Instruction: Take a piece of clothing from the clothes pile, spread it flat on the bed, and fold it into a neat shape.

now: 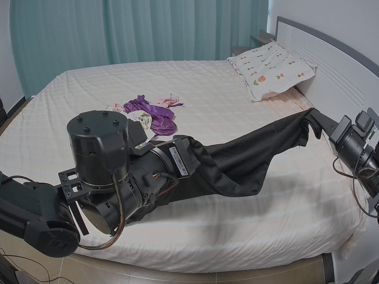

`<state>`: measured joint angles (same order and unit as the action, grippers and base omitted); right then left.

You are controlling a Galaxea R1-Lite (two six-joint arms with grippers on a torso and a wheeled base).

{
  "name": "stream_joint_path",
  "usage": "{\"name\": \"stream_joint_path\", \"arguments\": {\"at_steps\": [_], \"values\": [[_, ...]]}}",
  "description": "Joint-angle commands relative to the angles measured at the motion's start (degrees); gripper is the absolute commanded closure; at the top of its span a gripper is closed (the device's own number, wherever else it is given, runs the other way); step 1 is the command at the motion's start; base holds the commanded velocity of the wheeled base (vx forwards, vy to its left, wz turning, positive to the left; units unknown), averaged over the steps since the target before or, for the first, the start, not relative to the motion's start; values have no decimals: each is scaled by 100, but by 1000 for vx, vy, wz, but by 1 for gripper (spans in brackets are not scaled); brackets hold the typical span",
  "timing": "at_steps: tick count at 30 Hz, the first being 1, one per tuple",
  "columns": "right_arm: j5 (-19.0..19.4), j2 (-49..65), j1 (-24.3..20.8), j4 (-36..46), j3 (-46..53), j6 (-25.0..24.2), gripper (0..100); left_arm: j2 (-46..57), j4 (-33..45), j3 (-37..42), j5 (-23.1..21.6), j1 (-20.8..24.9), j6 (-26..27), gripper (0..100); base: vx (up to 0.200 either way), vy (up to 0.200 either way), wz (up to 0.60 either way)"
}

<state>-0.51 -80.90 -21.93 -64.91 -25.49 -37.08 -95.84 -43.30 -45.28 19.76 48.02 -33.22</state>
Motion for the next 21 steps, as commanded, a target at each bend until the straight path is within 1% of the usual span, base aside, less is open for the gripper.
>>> {"name": "stream_joint_path", "arguments": {"at_steps": [1, 6, 18, 20, 21], "values": [[-2, 109, 5, 5, 35, -1, 100, 48, -3, 10, 1, -12, 0, 100, 0, -200, 0], [-10, 250, -4, 14, 79, 8, 100, 48, -3, 10, 1, -12, 0, 100, 0, -200, 0], [16, 593, -57, 5, 528, -9, 100, 162, -126, 98, 10, -3, 0, 100, 0, 0, 0], [25, 654, -74, 5, 598, -9, 100, 215, -117, 133, 10, -3, -9, 100, -200, 0, 0], [34, 795, -92, 5, 747, -1, 100, 365, -117, 282, 10, -3, -9, 100, -200, 0, 0]]}}
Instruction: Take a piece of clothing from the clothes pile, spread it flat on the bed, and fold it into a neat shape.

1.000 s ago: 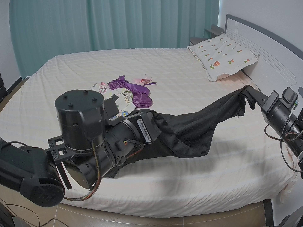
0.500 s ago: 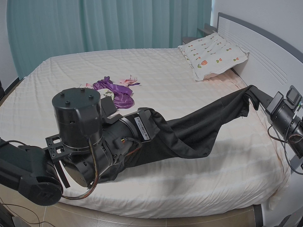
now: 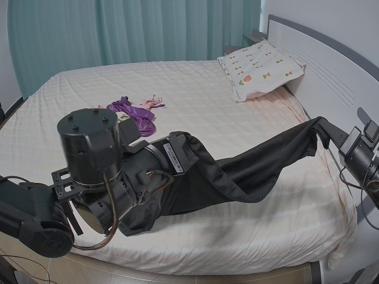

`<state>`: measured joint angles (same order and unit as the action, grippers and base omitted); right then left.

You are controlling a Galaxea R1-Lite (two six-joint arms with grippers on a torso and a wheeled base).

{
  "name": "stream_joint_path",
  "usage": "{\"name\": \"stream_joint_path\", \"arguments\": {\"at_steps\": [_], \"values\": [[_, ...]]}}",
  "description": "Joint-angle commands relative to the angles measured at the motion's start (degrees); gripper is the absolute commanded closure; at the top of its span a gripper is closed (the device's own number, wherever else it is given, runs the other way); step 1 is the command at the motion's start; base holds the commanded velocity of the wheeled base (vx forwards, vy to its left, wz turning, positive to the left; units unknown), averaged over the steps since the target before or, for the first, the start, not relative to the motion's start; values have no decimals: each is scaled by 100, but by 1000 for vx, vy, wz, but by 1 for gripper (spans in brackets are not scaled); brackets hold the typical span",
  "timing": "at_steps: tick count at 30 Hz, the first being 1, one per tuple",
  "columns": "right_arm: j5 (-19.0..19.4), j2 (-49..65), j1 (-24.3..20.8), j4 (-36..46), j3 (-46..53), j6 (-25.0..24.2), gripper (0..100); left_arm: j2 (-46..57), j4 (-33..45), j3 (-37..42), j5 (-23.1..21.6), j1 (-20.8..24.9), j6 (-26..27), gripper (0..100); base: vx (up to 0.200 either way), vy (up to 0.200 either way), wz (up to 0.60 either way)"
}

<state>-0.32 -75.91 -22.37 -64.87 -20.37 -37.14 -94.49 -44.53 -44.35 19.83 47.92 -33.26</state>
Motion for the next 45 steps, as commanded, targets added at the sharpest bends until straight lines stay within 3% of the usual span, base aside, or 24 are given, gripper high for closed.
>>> {"name": "stream_joint_path", "arguments": {"at_steps": [1, 3, 10, 15, 21, 24, 29, 33, 39, 45], "values": [[40, 410, -83, 0, 288, 5, 100, 326, 6, 243, -6, 7, -5, 100, -200, 0, 0], [49, 551, -162, 0, 323, 5, 100, 414, 6, 278, -6, 7, -5, 100, -200, 0, 0], [32, 1949, -1367, 229, 165, 260, 100, 1152, 41, 295, -50, -187, 21, 100, -200, 0, 0], [84, 2230, -1367, 211, -292, 436, 100, 1460, 50, 234, -67, -529, 30, 100, -200, 0, 0], [84, 1966, -1358, 282, -1479, 366, 100, 1600, 50, 128, -76, -986, 30, 100, 0, 0, 0], [120, 1412, -1068, 475, -2129, 322, 100, 1592, 59, 120, -76, -1083, 21, 100, 0, 0, 0], [779, 349, -136, 835, -2973, -188, 100, 1530, 419, 137, -76, -1048, 3, 100, 0, 0, 0], [1016, -512, 365, 783, -3096, -249, 100, 1328, 683, 207, -85, -1048, -49, 100, 0, 0, 0], [1157, -1409, 576, 580, -3342, -197, 100, 809, 815, 93, -94, -1101, -331, 100, 0, 0, 0], [1165, -1998, 602, 563, -3966, -197, 100, 273, 797, -153, -94, -1259, -480, 100, 200, 0, 0]]}}
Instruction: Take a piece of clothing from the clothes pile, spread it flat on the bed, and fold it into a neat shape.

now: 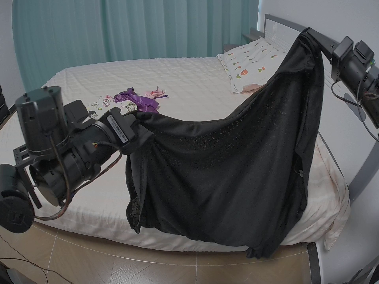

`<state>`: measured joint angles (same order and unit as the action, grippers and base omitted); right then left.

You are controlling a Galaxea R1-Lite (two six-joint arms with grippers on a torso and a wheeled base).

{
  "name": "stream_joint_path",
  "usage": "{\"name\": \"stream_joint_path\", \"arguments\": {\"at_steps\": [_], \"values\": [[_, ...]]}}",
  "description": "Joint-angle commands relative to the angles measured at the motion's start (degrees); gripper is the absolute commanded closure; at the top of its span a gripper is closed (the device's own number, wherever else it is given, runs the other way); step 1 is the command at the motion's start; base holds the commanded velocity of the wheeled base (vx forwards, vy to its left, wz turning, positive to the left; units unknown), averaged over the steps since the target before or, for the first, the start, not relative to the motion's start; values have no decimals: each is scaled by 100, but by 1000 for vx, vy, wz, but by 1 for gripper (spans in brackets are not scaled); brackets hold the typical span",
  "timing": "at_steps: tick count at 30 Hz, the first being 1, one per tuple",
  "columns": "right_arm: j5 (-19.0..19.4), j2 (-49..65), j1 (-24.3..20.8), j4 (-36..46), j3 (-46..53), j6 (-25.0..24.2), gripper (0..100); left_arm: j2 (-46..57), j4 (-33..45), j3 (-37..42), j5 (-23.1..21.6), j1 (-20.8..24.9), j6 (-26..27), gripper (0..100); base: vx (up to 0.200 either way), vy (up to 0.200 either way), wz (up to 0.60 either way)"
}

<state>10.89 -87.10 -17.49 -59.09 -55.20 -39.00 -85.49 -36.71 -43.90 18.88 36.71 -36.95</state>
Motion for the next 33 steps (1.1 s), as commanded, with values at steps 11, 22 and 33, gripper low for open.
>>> {"name": "stream_joint_path", "arguments": {"at_steps": [11, 22, 33], "values": [[45, -1529, 255, 20, -1415, -3, 100, -987, 23, -558, 1, -621, -304, 100, 200, 0, 0], [28, -2074, 422, -50, -1362, -11, 100, -1611, -21, -620, -500, -1025, -506, 100, 200, 0, 0], [1, -2970, 580, -59, -1336, -126, 100, -2718, -21, -1165, -667, -1148, -867, 100, 145, 0, 0]]}}
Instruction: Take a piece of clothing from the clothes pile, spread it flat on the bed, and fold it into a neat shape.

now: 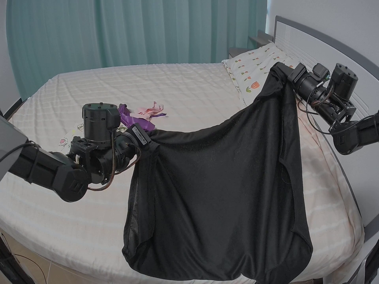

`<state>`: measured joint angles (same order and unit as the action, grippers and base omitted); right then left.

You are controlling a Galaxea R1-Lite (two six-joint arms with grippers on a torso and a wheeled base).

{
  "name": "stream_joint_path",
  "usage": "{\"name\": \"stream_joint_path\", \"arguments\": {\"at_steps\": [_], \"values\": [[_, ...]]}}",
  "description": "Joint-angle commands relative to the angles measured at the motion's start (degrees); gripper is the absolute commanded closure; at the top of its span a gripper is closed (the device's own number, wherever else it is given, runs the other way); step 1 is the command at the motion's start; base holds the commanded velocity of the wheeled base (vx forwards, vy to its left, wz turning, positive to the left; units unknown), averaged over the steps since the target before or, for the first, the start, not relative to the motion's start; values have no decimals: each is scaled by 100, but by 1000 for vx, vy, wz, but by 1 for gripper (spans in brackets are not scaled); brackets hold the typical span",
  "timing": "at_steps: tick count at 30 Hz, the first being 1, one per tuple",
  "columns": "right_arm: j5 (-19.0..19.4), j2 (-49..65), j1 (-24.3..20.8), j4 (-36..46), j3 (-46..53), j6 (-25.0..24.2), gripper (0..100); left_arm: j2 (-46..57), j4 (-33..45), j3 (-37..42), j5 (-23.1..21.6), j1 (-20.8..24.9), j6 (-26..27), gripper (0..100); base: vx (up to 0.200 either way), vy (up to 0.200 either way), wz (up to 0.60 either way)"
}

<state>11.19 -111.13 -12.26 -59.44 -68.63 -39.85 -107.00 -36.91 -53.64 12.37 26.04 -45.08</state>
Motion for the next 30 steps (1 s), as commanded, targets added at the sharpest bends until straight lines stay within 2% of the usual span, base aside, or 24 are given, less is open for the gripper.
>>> {"name": "stream_joint_path", "arguments": {"at_steps": [1, 4, 5, 7, 8, 11, 15, 16, 17, 19, 20, 23, 27, 30], "values": [[-38, -682, 57, -32, 8, -49, 100, -647, -9, -208, -16, -81, -53, 100, 0, 0, 0], [-47, -893, 75, -50, 8, -67, 100, -849, -9, -288, -16, -90, -80, 100, 0, 0, 0], [-38, -972, 75, -50, 8, -102, 0, -911, 0, -349, -33, -90, -141, 100, 0, 0, 0], [-47, -1148, 75, -50, -19, -198, 0, -1043, 0, -419, -148, -108, -273, 100, 0, 0, 0], [-56, -1227, 75, -50, -54, -242, 0, -1095, -9, -463, -209, -125, -317, 0, 0, 0, 0], [-82, -1368, 66, -50, -71, -278, 0, -1209, 0, -560, -297, -187, -431, 0, 0, 0, 0], [-302, -1561, 119, 231, 17, -269, 0, -1535, -9, -683, -306, -354, -598, 0, 0, 0, 0], [-574, -1781, 268, 486, -106, -260, 0, -1710, -18, -745, -262, -468, -590, 0, 0, 0, 0], [-574, -1781, 268, 486, -106, -260, 0, -1710, -18, -745, -262, -468, -590, 0, 0, 0, 0], [-908, -1939, 506, 574, -273, -251, 0, -1737, -18, -780, -262, -662, -572, 0, 0, 0, 0], [-917, -1930, 585, 574, -186, -251, 0, -1737, -26, -797, -262, -723, -554, 0, 0, 0, 0], [-855, -1816, 734, 495, 342, -242, 0, -1737, -18, -929, -262, -934, -519, 0, 0, 0, 0], [-530, -1543, 936, 451, 1045, -251, 0, -1667, 17, -955, -297, -1110, -484, 0, 0, 0, 0], [-161, -1157, 1182, 328, 1994, -216, 0, -1324, 44, -630, -323, -1127, -510, 0, 0, 0, 0]]}}
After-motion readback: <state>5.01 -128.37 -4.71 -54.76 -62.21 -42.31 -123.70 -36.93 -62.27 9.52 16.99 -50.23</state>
